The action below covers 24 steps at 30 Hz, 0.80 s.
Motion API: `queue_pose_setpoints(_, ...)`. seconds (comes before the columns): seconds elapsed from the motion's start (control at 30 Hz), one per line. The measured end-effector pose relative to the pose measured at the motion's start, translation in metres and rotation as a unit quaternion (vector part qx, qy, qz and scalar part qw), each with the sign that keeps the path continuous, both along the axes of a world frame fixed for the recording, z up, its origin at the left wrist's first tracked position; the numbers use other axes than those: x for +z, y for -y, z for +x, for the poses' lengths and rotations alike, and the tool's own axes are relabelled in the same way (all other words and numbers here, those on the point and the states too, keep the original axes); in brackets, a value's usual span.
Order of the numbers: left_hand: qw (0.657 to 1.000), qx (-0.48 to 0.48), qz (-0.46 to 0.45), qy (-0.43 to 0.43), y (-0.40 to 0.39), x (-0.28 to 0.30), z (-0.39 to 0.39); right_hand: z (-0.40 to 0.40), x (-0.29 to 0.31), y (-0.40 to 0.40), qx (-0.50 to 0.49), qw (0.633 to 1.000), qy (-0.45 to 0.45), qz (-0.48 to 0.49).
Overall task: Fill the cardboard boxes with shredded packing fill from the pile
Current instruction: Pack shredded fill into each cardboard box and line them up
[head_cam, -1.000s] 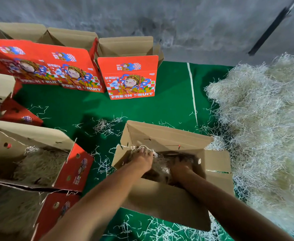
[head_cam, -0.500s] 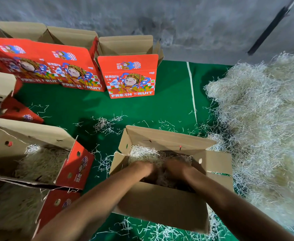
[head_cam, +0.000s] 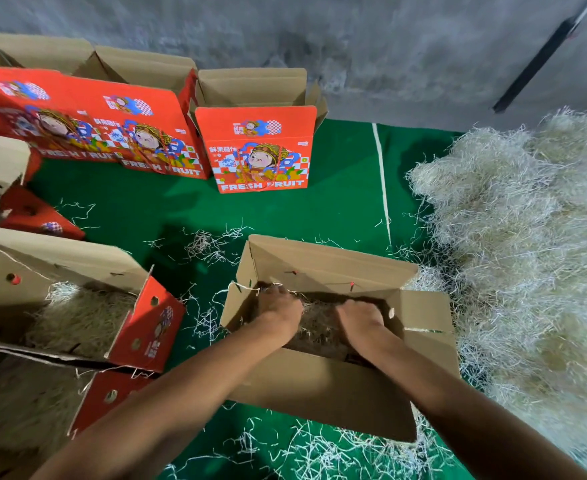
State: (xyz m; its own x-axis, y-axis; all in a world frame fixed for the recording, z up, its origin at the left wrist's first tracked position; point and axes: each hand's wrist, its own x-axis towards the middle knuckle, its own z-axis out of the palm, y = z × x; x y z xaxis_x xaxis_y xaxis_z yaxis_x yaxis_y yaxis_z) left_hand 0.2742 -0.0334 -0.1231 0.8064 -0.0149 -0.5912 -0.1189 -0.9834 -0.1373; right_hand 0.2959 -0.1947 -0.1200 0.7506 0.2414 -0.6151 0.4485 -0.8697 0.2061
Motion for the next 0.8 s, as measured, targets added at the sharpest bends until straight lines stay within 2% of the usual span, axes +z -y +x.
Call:
queue_pose_setpoints(0.07,0.997,0.003,0.053,-0.061,-0.005,0.002,0.003,-0.007,-0.004,0.003,-0.01,0.998,-0.043,-0.04)
queue_pose_setpoints(0.13,0.992,0.019,0.035,-0.118,-0.009,-0.003,0.005,-0.012,-0.012,0.004,-0.007,0.996,-0.091,-0.019)
queue_pose_setpoints(0.27,0.982,0.036,-0.144,-0.118,-0.011,-0.001,0.001,-0.004,-0.01,0.005,-0.074,0.98,-0.18,0.042)
queue_pose_setpoints(0.33,0.976,0.049,-0.204,-0.065,-0.007,0.0,0.001,0.002,-0.002,0.01,-0.086,0.981,-0.17,0.048)
queue_pose_setpoints(0.43,0.986,0.004,-0.147,0.083,0.004,0.005,0.002,0.004,0.0,0.003,-0.038,0.991,-0.074,0.107)
queue_pose_setpoints(0.47,0.988,-0.002,-0.114,0.104,0.005,0.006,0.002,0.001,-0.004,-0.002,-0.04,0.987,-0.073,0.141)
queue_pose_setpoints(0.5,0.992,0.0,-0.077,0.1,0.004,0.006,0.003,-0.004,-0.009,-0.007,-0.043,0.981,-0.107,0.156)
queue_pose_setpoints(0.57,0.999,0.0,-0.012,0.031,0.0,0.007,0.001,-0.013,-0.022,-0.01,-0.052,0.962,-0.241,0.116)
queue_pose_setpoints(0.67,0.994,-0.051,0.054,-0.084,-0.014,0.004,-0.001,-0.017,-0.03,0.0,-0.087,0.937,-0.333,0.057)
queue_pose_setpoints(0.73,0.99,-0.073,0.044,-0.108,-0.022,0.005,0.0,-0.01,-0.033,0.002,-0.107,0.937,-0.332,0.038)
queue_pose_setpoints(0.8,0.994,-0.077,0.019,-0.079,-0.025,0.008,0.001,-0.007,-0.032,-0.002,-0.102,0.956,-0.272,0.047)
